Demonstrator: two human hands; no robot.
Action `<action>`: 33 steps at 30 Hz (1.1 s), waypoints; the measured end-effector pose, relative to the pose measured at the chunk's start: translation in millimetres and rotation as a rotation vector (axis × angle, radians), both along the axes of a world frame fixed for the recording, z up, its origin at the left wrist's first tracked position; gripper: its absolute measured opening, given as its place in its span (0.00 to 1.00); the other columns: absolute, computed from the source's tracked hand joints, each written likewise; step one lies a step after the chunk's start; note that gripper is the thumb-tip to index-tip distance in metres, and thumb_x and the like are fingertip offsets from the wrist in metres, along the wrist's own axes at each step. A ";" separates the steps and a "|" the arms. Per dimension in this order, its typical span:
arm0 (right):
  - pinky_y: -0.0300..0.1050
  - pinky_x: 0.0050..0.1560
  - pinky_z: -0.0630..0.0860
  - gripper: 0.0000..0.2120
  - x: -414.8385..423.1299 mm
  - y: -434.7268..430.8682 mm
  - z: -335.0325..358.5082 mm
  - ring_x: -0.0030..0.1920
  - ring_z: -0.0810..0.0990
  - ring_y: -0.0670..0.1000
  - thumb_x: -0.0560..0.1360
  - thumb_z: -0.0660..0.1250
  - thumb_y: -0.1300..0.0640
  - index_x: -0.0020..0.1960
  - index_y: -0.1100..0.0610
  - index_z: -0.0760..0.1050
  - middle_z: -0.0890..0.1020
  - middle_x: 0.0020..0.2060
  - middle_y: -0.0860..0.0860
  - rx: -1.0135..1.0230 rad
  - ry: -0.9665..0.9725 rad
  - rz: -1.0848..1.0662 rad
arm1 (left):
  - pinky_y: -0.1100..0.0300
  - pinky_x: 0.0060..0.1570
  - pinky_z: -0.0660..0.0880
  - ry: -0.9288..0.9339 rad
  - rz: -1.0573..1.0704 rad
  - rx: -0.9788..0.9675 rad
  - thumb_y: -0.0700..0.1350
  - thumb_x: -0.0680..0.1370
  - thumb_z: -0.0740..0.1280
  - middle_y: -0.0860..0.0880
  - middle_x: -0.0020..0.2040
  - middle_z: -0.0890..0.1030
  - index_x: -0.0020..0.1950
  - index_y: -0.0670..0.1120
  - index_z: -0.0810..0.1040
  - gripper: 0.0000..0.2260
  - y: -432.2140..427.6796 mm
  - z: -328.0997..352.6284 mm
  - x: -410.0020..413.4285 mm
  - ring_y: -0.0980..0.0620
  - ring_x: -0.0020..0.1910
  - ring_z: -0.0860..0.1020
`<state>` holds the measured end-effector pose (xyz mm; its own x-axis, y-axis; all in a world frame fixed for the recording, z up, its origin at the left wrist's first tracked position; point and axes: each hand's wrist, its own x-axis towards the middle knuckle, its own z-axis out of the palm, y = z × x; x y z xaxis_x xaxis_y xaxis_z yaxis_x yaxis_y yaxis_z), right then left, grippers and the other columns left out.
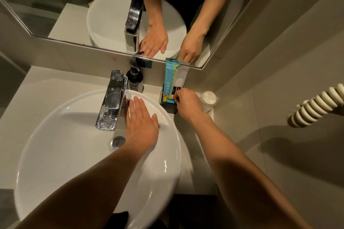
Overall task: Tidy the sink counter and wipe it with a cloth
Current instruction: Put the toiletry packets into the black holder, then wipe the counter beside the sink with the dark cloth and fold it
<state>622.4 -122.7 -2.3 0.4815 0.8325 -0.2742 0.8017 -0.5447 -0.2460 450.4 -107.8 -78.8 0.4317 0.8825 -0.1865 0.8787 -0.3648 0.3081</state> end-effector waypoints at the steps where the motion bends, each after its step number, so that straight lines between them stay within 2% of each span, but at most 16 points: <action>1: 0.53 0.50 0.80 0.07 0.6 1.7 -0.2 0.50 0.80 0.57 0.78 0.67 0.63 0.51 0.53 0.82 0.82 0.51 0.54 -0.027 0.004 -0.010 | 0.47 0.80 0.42 0.001 0.000 -0.001 0.56 0.84 0.46 0.41 0.84 0.42 0.82 0.39 0.41 0.32 0.0 -0.2 -0.2 0.43 0.82 0.41; 9: 0.50 0.50 0.81 0.05 4.1 15.0 1.3 0.49 0.83 0.54 0.77 0.72 0.58 0.50 0.54 0.86 0.86 0.49 0.52 -0.036 0.103 -0.102 | 0.47 0.79 0.41 0.003 0.003 -0.018 0.56 0.84 0.46 0.42 0.84 0.42 0.82 0.40 0.40 0.32 -0.4 2.5 -0.6 0.43 0.82 0.41; 13: 0.46 0.48 0.77 0.04 10.0 10.5 3.6 0.51 0.83 0.52 0.76 0.74 0.58 0.49 0.56 0.87 0.87 0.49 0.51 -0.009 0.160 -0.150 | 0.47 0.79 0.40 0.013 0.002 -0.036 0.56 0.84 0.46 0.42 0.84 0.41 0.82 0.40 0.39 0.32 0.4 2.9 -0.1 0.44 0.82 0.40; 17: 0.43 0.47 0.74 0.08 5.9 -4.3 13.2 0.53 0.82 0.53 0.77 0.71 0.58 0.55 0.56 0.86 0.87 0.54 0.53 0.110 0.168 -0.170 | 0.48 0.78 0.38 0.022 -0.010 -0.053 0.57 0.84 0.46 0.42 0.83 0.39 0.82 0.41 0.38 0.33 2.4 3.6 -0.1 0.44 0.82 0.39; 20: 0.44 0.52 0.77 0.09 -1.4 -16.4 23.0 0.56 0.82 0.52 0.78 0.70 0.58 0.57 0.56 0.86 0.86 0.56 0.52 0.216 0.174 -0.180 | 0.48 0.78 0.37 0.015 -0.022 -0.082 0.57 0.85 0.46 0.43 0.83 0.38 0.82 0.41 0.37 0.33 4.0 3.5 -0.7 0.44 0.82 0.37; 24: 0.43 0.50 0.76 0.08 -19.0 -35.4 30.9 0.51 0.83 0.50 0.78 0.71 0.58 0.55 0.55 0.86 0.87 0.53 0.52 0.269 0.198 -0.209 | 0.47 0.80 0.40 -0.046 -0.071 -0.161 0.57 0.85 0.49 0.43 0.83 0.37 0.82 0.41 0.39 0.33 9.2 14.7 -8.7 0.46 0.82 0.36; 27: 0.41 0.50 0.75 0.09 -42.3 -51.5 35.0 0.46 0.81 0.46 0.77 0.72 0.56 0.55 0.55 0.86 0.87 0.50 0.50 0.286 0.228 -0.195 | 0.48 0.80 0.40 -0.147 -0.198 -0.183 0.55 0.85 0.52 0.43 0.83 0.40 0.82 0.41 0.42 0.33 10.8 26.4 -30.0 0.47 0.82 0.37; 30: 0.37 0.48 0.73 0.09 -75.7 -68.5 36.8 0.42 0.79 0.43 0.76 0.73 0.54 0.54 0.53 0.86 0.87 0.49 0.48 0.255 0.254 -0.156 | 0.46 0.81 0.48 -0.182 -0.373 -0.185 0.53 0.86 0.54 0.44 0.84 0.46 0.83 0.41 0.49 0.30 5.4 40.6 -70.5 0.47 0.83 0.44; 32: 0.36 0.46 0.72 0.08 -103.8 -82.1 36.4 0.39 0.77 0.41 0.76 0.73 0.54 0.54 0.53 0.87 0.87 0.48 0.47 0.227 0.280 -0.105 | 0.43 0.76 0.63 -0.162 -0.438 -0.178 0.53 0.85 0.54 0.41 0.80 0.62 0.79 0.41 0.60 0.25 2.3 51.9 -105.3 0.42 0.79 0.62; 33: 0.38 0.47 0.74 0.08 -118.4 -89.7 35.3 0.39 0.77 0.41 0.76 0.73 0.54 0.53 0.54 0.87 0.87 0.48 0.47 0.209 0.300 -0.080 | 0.42 0.69 0.71 -0.161 -0.463 -0.163 0.53 0.84 0.55 0.40 0.72 0.72 0.74 0.42 0.67 0.22 0.6 57.4 -123.3 0.40 0.70 0.72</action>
